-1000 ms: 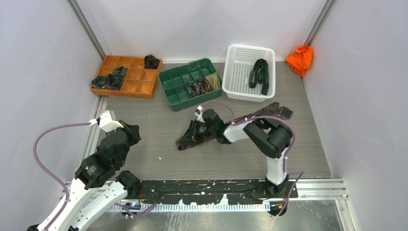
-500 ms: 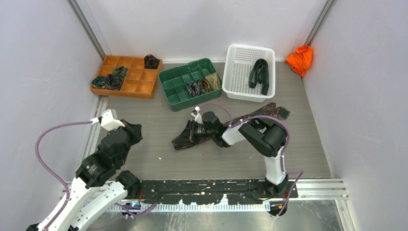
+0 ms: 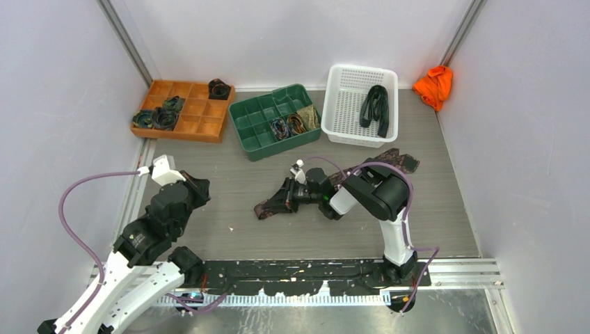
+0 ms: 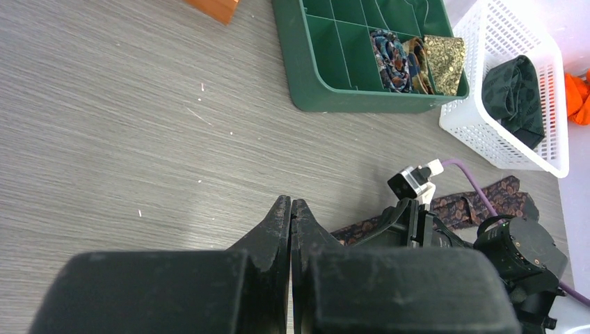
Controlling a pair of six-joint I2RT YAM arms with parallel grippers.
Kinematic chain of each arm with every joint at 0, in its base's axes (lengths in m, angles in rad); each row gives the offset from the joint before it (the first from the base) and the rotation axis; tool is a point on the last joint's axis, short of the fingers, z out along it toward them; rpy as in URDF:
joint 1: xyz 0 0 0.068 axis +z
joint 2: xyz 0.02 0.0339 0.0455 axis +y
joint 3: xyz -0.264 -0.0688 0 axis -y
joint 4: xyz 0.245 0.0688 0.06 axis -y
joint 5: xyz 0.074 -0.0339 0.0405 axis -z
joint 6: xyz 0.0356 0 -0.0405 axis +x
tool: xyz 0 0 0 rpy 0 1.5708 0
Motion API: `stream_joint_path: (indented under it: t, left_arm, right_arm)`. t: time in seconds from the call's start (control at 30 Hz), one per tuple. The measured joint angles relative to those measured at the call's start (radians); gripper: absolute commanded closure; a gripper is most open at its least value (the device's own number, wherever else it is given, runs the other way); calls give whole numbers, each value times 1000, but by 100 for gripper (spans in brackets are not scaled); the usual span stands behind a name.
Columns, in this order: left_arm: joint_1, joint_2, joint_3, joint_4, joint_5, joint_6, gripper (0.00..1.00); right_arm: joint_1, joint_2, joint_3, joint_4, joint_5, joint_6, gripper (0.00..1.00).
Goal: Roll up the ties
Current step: Roll the tie at the center of the board.
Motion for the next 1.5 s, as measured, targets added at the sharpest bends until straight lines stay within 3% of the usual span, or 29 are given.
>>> stream_joint_path:
  t: [0.23,0.47,0.83,1.17,1.33,1.37,1.43,1.5]
  left_arm:
    - [0,-2,0,5,8,0,100]
    - [1,-6,-7,7,10,0,100]
    - [2,-37,-37,3,19,-4,100]
    - [2,-124,-48,-34,8,-8,100]
    - [2,-144,-49,-50,0,-8,100]
    - [2,-146,-49,-54,-1,-8,100]
    - [2,-149,-49,-64,-2,-8,100]
    - [2,-150,-49,-68,-3,-8,100]
  right_arm:
    - [-32,-13,-20,-141,10,-89,73]
    - [-10,-178,90,-610,121,-343,57]
    - [129,-229,324,-1160,412,-588,56]
    - [175,-216,407,-1328,599,-650,50]
    - [232,-301,432,-1425,725,-689,44]
    - [245,-325,443,-1446,753,-695,39]
    - [280,-381,478,-1503,843,-709,7]
    - [323,-439,530,-1577,972,-729,0]
